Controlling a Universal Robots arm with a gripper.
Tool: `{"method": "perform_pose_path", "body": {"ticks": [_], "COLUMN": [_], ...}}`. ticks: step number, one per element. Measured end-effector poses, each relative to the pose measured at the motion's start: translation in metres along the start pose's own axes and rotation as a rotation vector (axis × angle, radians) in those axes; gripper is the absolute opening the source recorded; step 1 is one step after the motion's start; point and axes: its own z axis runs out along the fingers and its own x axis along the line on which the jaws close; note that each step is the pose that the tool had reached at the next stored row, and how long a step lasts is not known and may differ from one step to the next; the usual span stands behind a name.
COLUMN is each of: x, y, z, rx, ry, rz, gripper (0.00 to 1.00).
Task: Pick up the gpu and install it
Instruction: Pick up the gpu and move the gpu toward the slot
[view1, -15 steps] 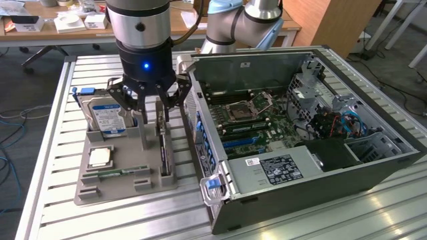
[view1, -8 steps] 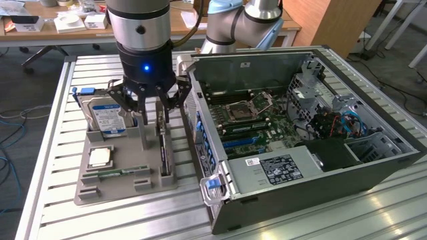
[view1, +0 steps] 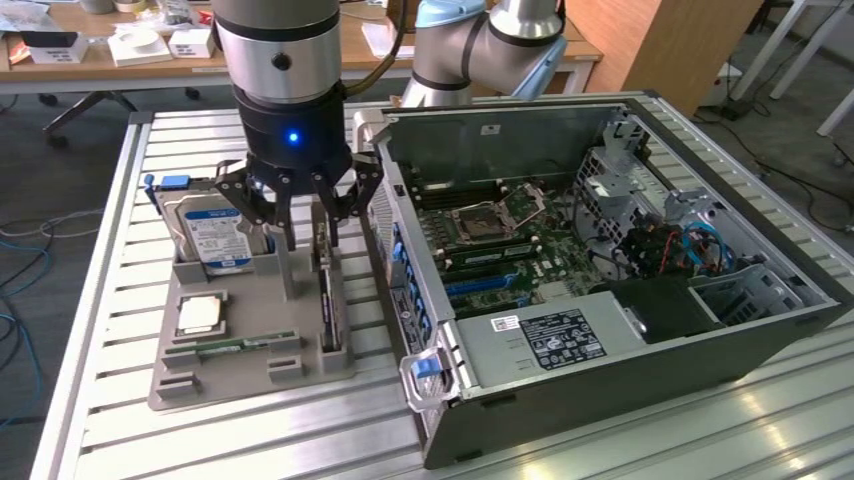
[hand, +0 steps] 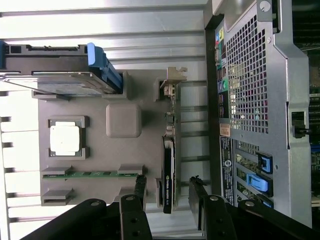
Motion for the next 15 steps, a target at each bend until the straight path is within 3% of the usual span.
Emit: {"method": "perform_pose_path", "body": {"ticks": [8,15], "x": [0.0,0.0], "y": [0.0,-0.0005], "z": [0.0011,0.0111], "rx": [-0.0004,0.0], "ry": [-0.0003,0.0], "rz": [0.0,0.0], "gripper": [0.47,0.47]}}
